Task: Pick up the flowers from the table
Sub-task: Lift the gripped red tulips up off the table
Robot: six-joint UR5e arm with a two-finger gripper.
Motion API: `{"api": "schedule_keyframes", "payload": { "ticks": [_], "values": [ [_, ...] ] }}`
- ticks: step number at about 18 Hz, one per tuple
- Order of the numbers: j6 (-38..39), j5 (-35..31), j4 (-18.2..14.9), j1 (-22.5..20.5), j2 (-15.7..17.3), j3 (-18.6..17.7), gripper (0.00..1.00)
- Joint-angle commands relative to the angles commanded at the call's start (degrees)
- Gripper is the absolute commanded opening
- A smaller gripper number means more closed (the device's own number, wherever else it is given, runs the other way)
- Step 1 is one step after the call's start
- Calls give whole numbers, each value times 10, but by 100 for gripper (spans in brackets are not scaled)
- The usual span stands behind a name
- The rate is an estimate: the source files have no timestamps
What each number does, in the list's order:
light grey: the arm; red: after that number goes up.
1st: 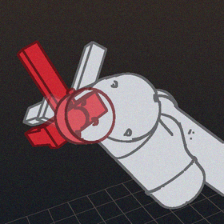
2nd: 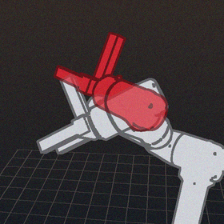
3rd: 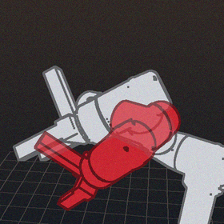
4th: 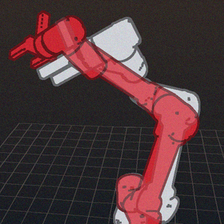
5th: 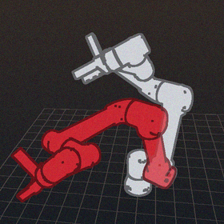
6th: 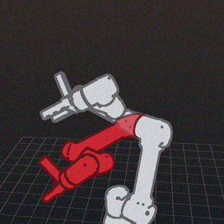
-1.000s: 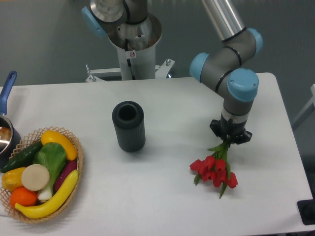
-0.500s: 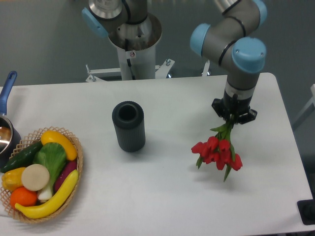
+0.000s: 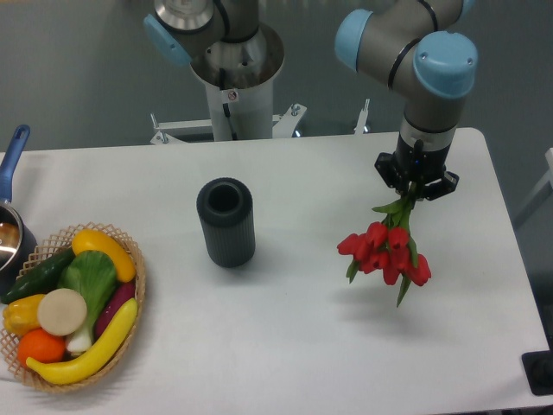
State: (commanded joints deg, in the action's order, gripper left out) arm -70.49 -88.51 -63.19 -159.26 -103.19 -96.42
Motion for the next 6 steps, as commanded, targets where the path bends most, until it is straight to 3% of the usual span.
{"api": "schedule_keyframes", "payload": {
  "ticks": [6],
  "values": [
    [1, -1, -4, 1, 0, -2, 0]
  ]
}}
